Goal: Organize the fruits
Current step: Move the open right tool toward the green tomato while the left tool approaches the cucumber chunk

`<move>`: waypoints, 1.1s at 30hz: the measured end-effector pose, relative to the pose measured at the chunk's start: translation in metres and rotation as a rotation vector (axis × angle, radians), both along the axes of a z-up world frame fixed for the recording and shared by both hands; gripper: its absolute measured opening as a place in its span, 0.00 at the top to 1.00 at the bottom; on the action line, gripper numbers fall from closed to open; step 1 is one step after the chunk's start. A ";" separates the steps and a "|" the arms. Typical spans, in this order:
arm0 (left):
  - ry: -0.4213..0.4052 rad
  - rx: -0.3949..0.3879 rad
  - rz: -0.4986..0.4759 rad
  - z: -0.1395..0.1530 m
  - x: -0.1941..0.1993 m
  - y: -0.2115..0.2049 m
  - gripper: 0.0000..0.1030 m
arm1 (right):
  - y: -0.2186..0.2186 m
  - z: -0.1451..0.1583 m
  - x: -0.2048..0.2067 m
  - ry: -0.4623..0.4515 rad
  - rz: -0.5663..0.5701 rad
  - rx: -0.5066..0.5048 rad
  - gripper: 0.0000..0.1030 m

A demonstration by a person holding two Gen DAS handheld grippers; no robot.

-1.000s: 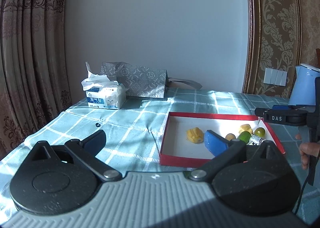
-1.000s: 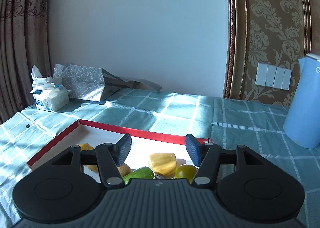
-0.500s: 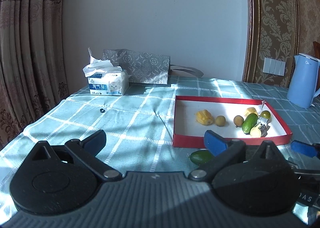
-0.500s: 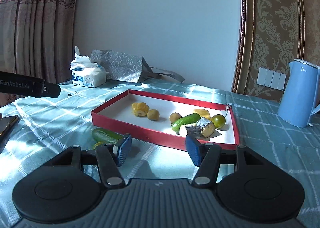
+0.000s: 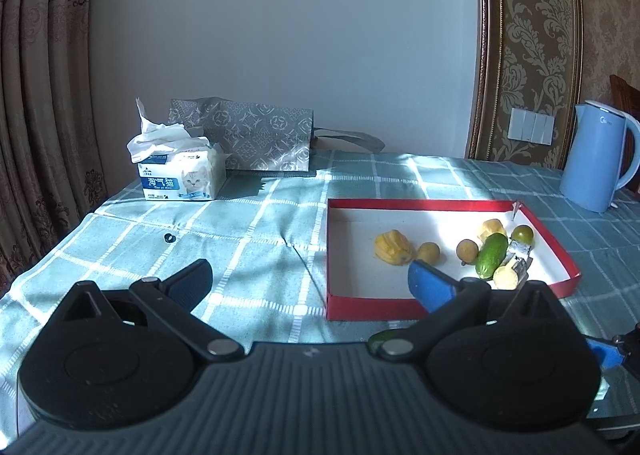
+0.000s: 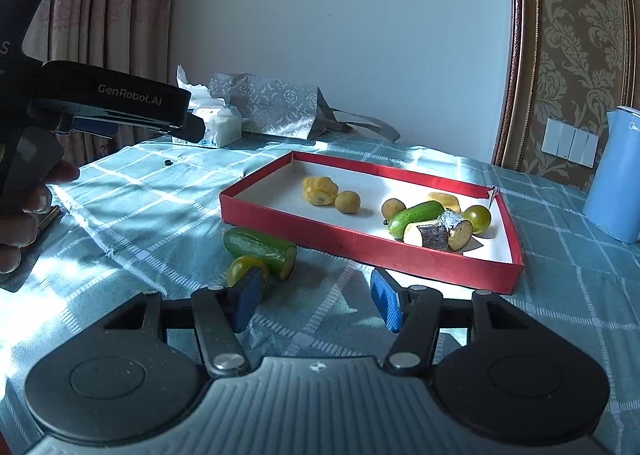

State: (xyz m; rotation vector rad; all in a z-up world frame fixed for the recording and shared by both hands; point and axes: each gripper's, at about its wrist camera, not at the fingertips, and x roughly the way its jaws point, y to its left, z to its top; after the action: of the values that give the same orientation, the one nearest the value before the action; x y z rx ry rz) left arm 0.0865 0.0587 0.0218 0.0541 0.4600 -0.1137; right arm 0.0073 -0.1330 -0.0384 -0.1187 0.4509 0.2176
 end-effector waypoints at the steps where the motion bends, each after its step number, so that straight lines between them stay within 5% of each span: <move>1: -0.001 0.019 -0.011 -0.002 0.002 -0.003 0.00 | -0.002 0.000 0.000 0.001 0.001 -0.004 0.43; 6: 0.058 0.009 -0.043 -0.013 0.012 -0.012 0.00 | -0.005 -0.006 0.005 0.027 0.039 0.011 0.43; 11: 0.055 0.136 -0.054 -0.022 0.019 -0.035 0.00 | -0.015 0.000 0.001 0.019 0.064 0.016 0.43; 17: 0.130 0.164 -0.066 -0.038 0.030 -0.049 0.00 | -0.034 0.000 -0.004 0.028 0.047 0.056 0.43; 27: 0.114 0.291 -0.052 -0.056 0.037 -0.080 0.00 | -0.046 -0.006 -0.007 0.020 0.018 0.086 0.42; 33: 0.108 0.271 -0.050 -0.054 0.034 -0.077 0.00 | -0.050 -0.006 -0.011 0.015 0.012 0.090 0.39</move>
State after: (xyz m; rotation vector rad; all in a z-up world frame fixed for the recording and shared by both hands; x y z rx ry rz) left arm 0.1207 -0.0179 -0.0322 0.3270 0.5799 -0.1036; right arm -0.0037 -0.1835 -0.0446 -0.0320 0.4547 0.2498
